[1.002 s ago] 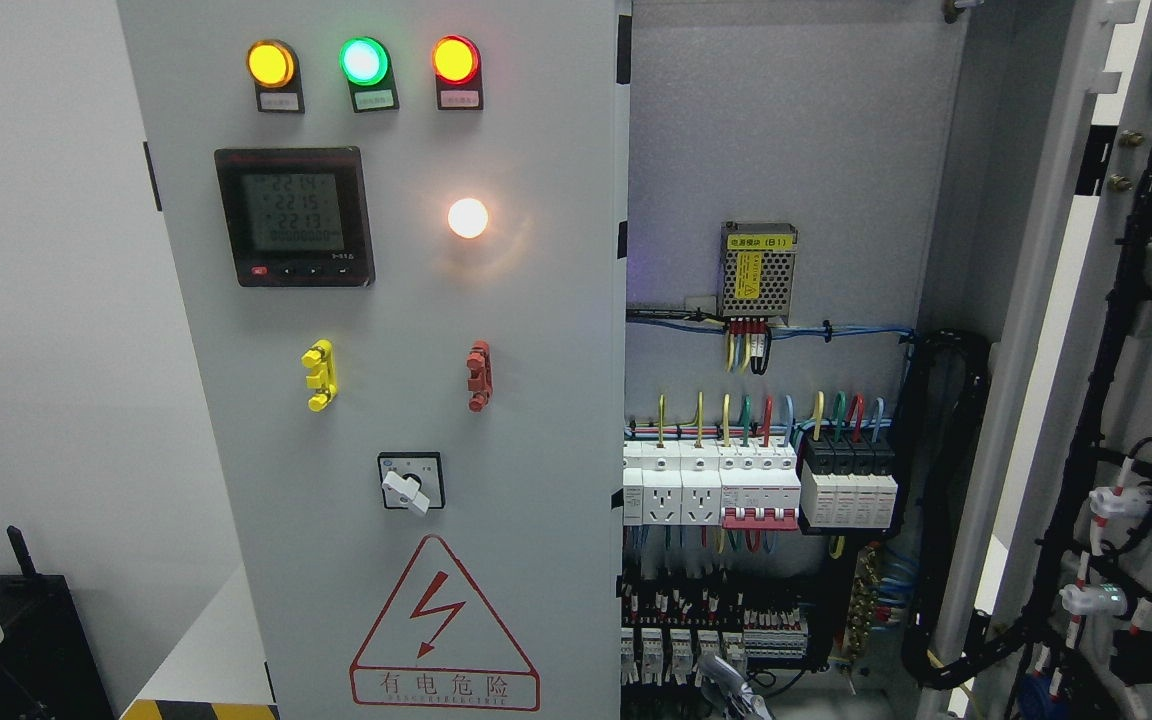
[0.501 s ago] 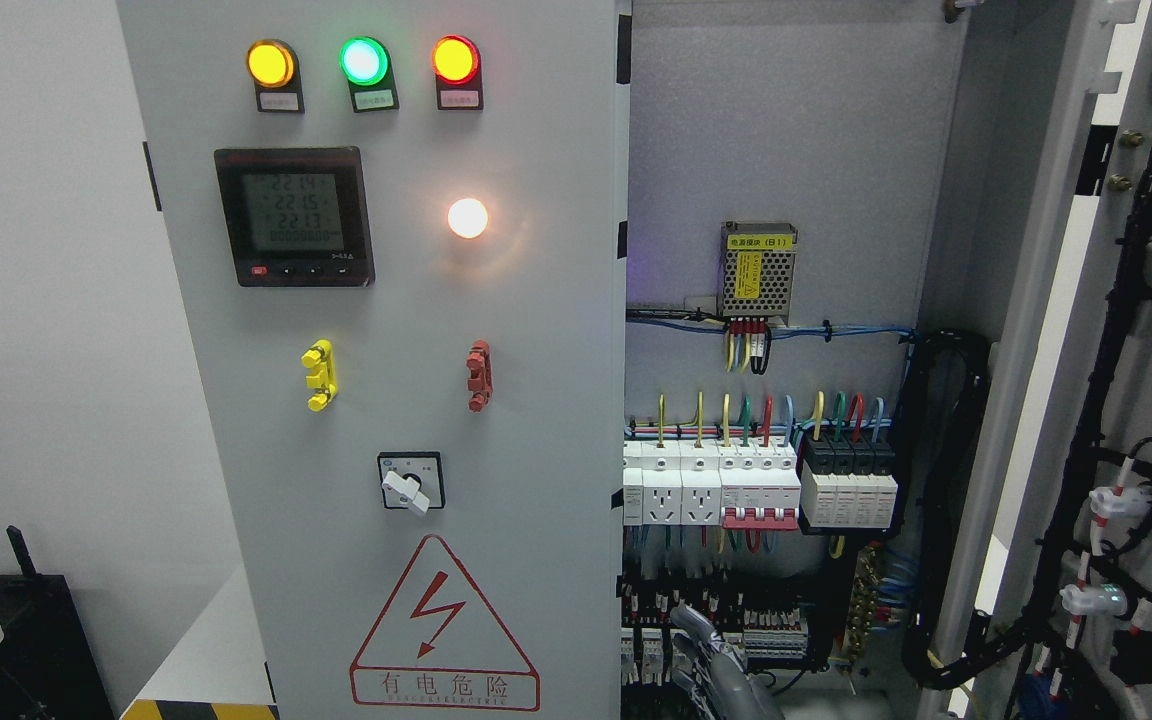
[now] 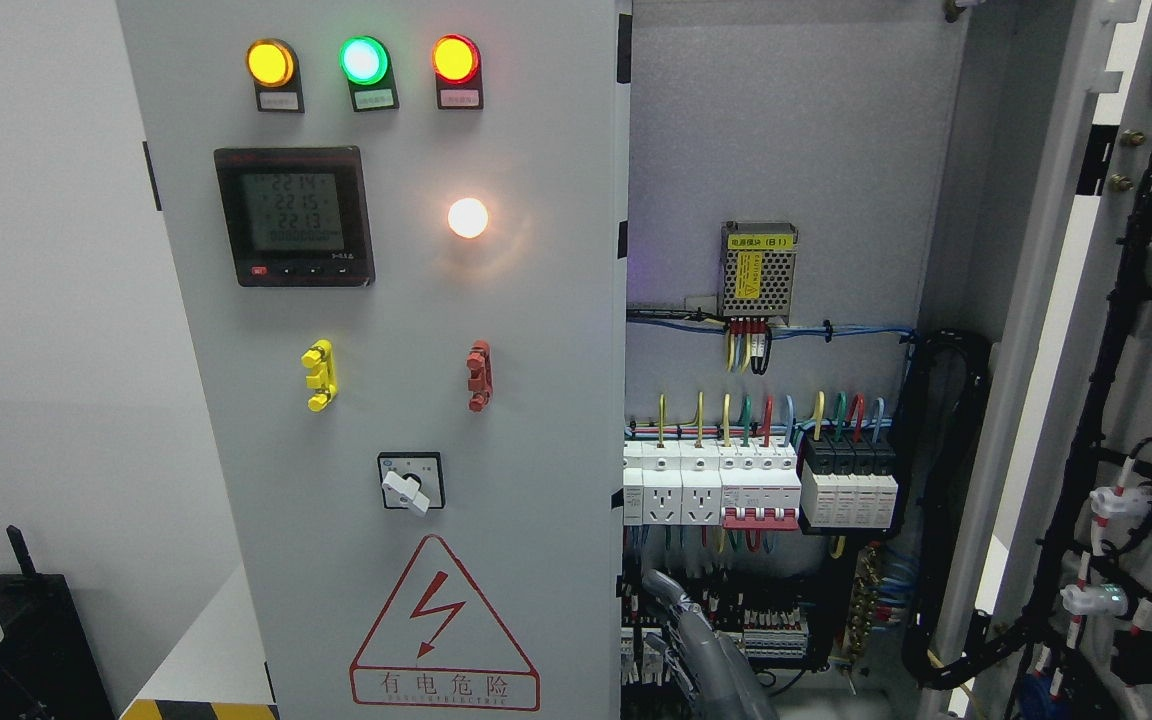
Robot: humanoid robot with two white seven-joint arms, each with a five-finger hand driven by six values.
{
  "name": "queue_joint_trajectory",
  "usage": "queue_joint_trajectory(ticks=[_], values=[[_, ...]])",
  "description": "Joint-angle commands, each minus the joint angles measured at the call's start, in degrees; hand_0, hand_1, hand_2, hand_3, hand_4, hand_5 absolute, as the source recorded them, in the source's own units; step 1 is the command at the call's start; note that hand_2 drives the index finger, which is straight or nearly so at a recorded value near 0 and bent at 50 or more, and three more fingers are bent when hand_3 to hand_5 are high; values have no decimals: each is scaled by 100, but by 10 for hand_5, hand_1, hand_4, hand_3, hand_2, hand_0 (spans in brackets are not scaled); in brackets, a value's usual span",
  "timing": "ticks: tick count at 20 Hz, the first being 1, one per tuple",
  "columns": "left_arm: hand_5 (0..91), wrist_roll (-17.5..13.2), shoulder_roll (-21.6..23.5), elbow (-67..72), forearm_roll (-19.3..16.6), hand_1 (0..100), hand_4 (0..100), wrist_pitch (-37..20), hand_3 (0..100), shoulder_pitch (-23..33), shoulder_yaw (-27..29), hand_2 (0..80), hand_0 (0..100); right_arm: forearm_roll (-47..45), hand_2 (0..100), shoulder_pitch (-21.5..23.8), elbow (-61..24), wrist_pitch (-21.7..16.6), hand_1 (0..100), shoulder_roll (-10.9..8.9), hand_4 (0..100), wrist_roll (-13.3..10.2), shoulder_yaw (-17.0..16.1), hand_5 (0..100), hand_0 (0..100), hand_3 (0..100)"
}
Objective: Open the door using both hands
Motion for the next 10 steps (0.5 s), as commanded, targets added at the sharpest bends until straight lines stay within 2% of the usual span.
queue_joint_trajectory(ticks=[1, 3, 7, 10], values=[[0, -2, -2, 0, 0, 0, 0, 1, 0, 158, -18, 0, 0, -16, 0, -290, 804, -9, 0, -122, 0, 33, -34, 0, 384, 0], [0, -2, -2, 0, 0, 0, 0, 1, 0, 158, -18, 0, 0, -33, 0, -299, 821, -9, 0, -131, 0, 130, -34, 0, 384, 0], [0, -2, 6, 0, 0, 0, 0, 1, 0, 158, -18, 0, 0, -183, 0, -378, 848, -9, 0, -140, 0, 139, -51, 0, 384, 0], [0, -2, -2, 0, 0, 0, 0, 1, 0, 158, -18, 0, 0, -227, 0, -404, 830, -26, 0, -219, 0, 148, -52, 0, 385, 0]])
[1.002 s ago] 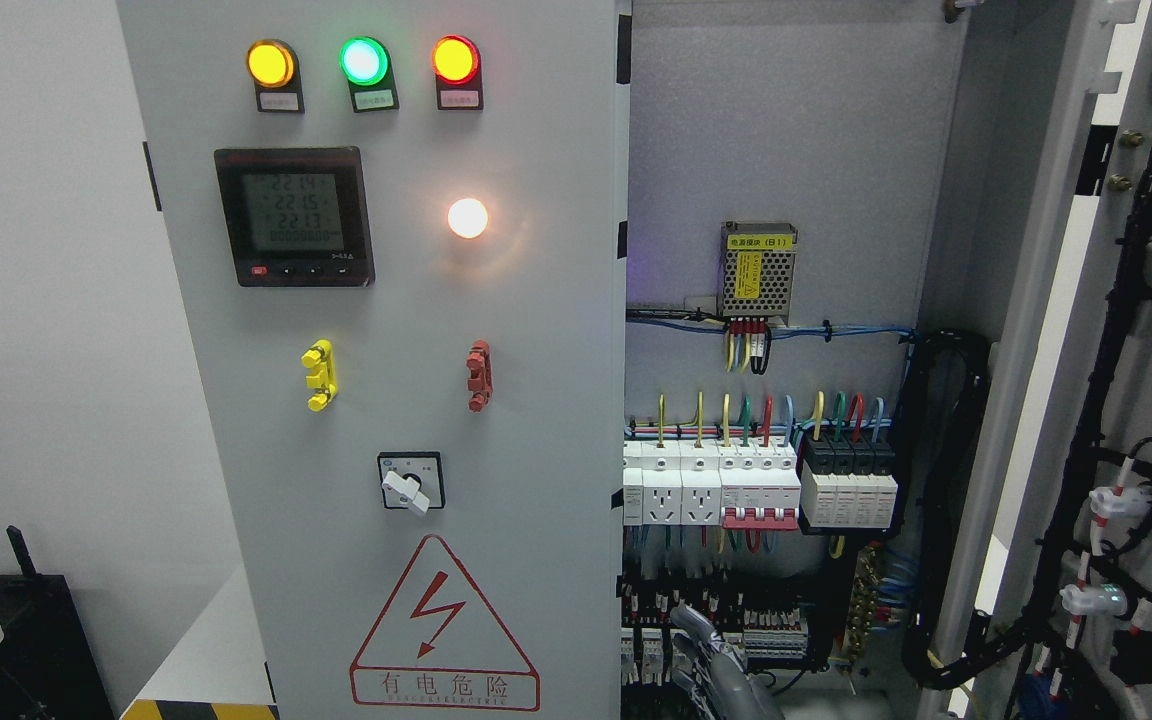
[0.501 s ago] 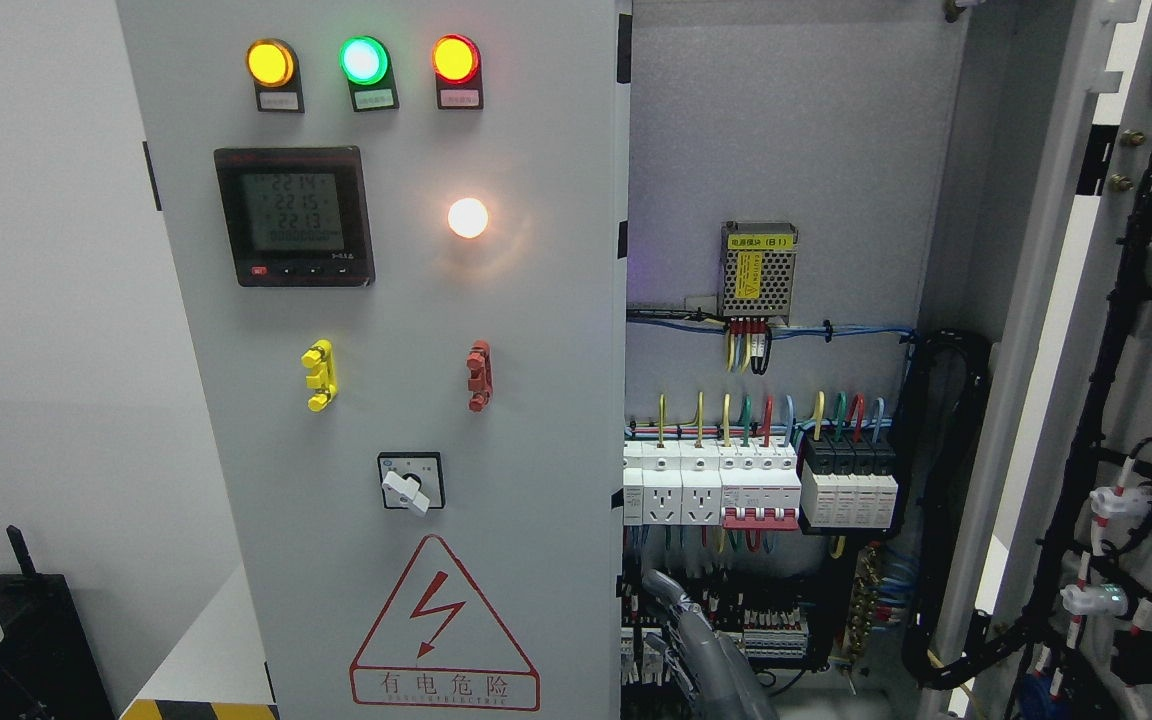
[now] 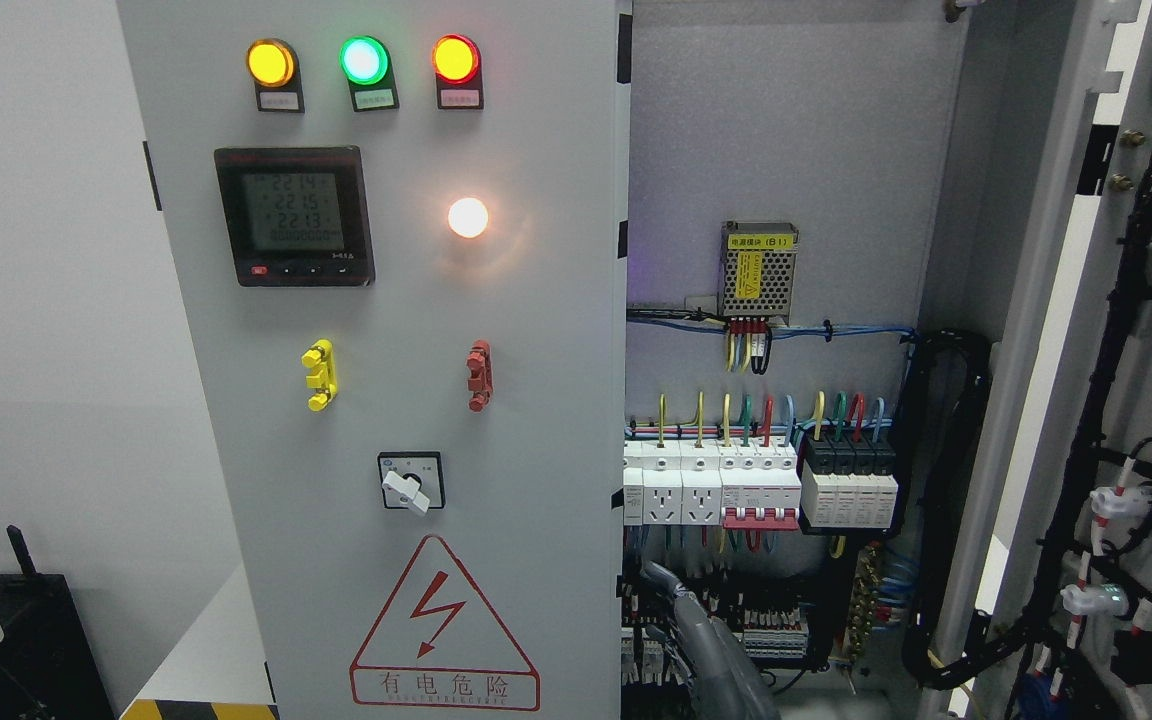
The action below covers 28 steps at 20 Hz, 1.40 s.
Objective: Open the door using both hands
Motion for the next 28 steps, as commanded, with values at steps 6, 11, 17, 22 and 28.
queue_joint_trajectory(ticks=[6, 11, 17, 22, 28], values=[[0, -2, -2, 0, 0, 0, 0, 1, 0, 158, -17, 0, 0, -152, 0, -158, 277, -96, 0, -138, 0, 89, 8, 0, 385, 0], [0, -2, -2, 0, 0, 0, 0, 1, 0, 158, -17, 0, 0, -161, 0, -228, 242, -96, 0, -138, 0, 98, 35, 0, 385, 0], [0, -2, -2, 0, 0, 0, 0, 1, 0, 158, -17, 0, 0, -161, 0, -281, 242, -96, 0, -147, 0, 194, 53, 0, 385, 0], [0, -2, -2, 0, 0, 0, 0, 1, 0, 158, -17, 0, 0, -196, 0, -360, 260, -87, 0, -147, 0, 247, 61, 0, 385, 0], [0, -2, -2, 0, 0, 0, 0, 1, 0, 158, -17, 0, 0, -302, 0, -403, 303, -78, 0, -147, 0, 335, 105, 0, 385, 0]])
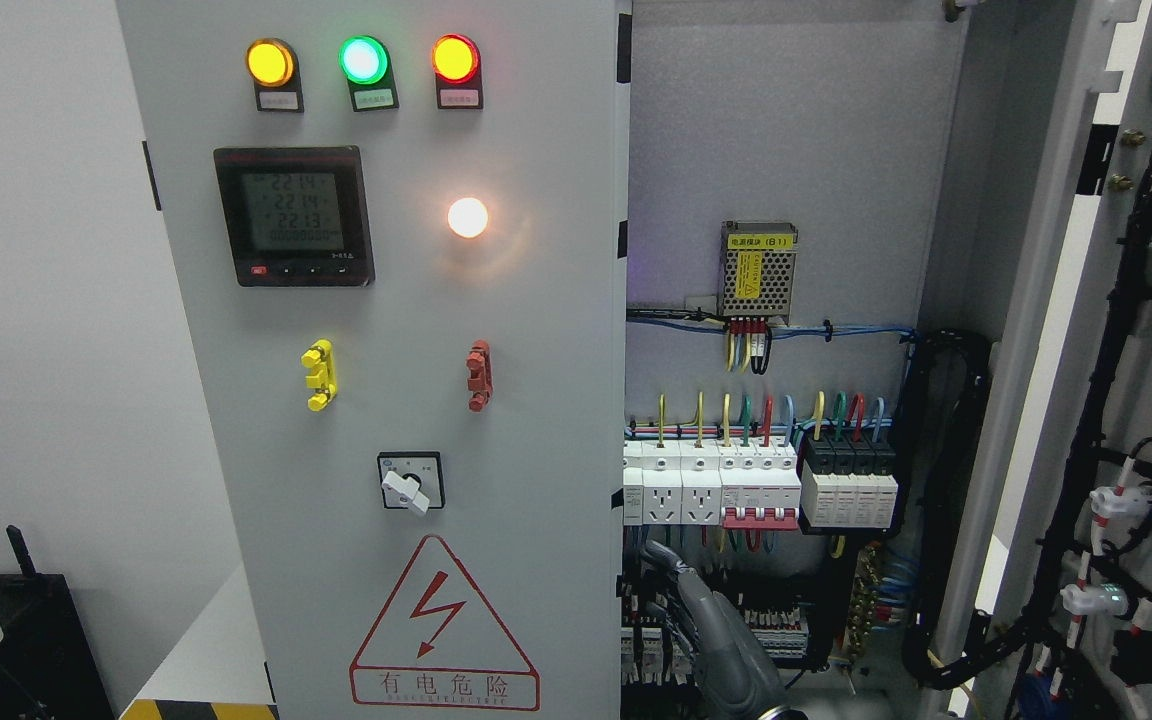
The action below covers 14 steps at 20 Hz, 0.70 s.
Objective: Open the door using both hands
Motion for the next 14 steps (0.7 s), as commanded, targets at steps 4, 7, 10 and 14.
queue_joint_trajectory(ticks=[4, 7, 10, 14], values=[[0, -2, -1, 0, 0, 0, 0, 1, 0, 158, -17, 0, 0, -207, 0, -122, 113, 43, 0, -14, 0, 87, 76, 0, 385, 0], [0, -2, -1, 0, 0, 0, 0, 1, 0, 158, -17, 0, 0, -215, 0, -201, 131, 43, 0, -23, 0, 105, 103, 0, 385, 0], [0, -2, 8, 0, 0, 0, 0, 1, 0, 158, -17, 0, 0, -329, 0, -245, 148, 52, 0, -111, 0, 166, 120, 0, 385, 0], [0, -2, -1, 0, 0, 0, 0, 1, 0, 158, -17, 0, 0, -330, 0, -246, 149, 52, 0, -120, 0, 175, 156, 0, 385, 0]])
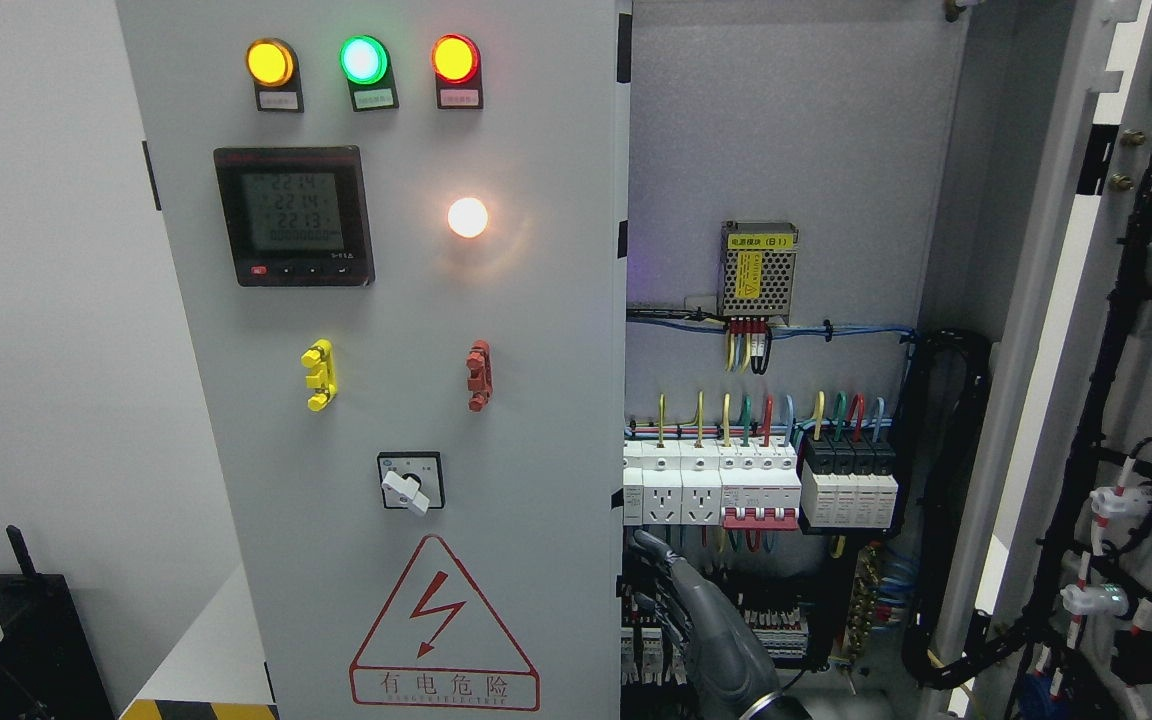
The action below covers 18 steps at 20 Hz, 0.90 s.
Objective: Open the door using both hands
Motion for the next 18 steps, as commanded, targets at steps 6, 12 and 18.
queue_joint_trajectory(ticks=[6, 12, 18], values=[[0, -2, -1, 0, 0, 0, 0, 1, 0, 158, -17, 0, 0, -98, 0, -45, 17, -22, 0, -67, 0, 73, 160, 0, 385, 0], [0, -2, -1, 0, 0, 0, 0, 1, 0, 158, -17, 0, 0, -107, 0, -89, 44, -22, 0, -67, 0, 196, 248, 0, 385, 0], [0, -2, -1, 0, 0, 0, 0, 1, 0, 158, -17, 0, 0, -107, 0, -106, 52, -22, 0, -40, 0, 205, 257, 0, 385, 0]])
